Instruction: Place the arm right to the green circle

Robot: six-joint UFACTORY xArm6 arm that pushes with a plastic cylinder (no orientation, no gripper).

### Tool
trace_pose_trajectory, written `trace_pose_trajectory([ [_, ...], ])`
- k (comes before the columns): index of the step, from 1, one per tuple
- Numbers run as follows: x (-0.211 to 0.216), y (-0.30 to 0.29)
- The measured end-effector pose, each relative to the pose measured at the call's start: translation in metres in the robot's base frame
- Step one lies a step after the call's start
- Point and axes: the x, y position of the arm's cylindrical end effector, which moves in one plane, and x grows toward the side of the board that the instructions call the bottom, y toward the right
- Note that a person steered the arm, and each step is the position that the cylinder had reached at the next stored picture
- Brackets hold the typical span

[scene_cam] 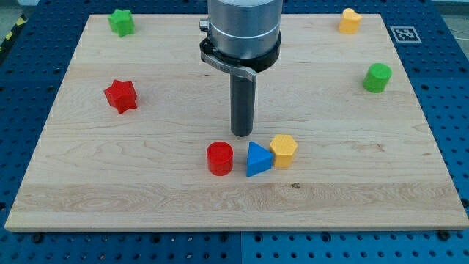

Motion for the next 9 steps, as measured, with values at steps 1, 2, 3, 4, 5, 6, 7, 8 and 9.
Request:
trace_pose_trajectory([
  [1,0.0,0.026],
  [2,0.0,0.027],
  [3,0.0,0.028],
  [4,0.0,0.028],
  [5,0.001,0.045],
  [6,0.009,0.084],
  [7,0.009,0.128],
  [8,0.01,0.174],
  [9,-0.003,0.212],
])
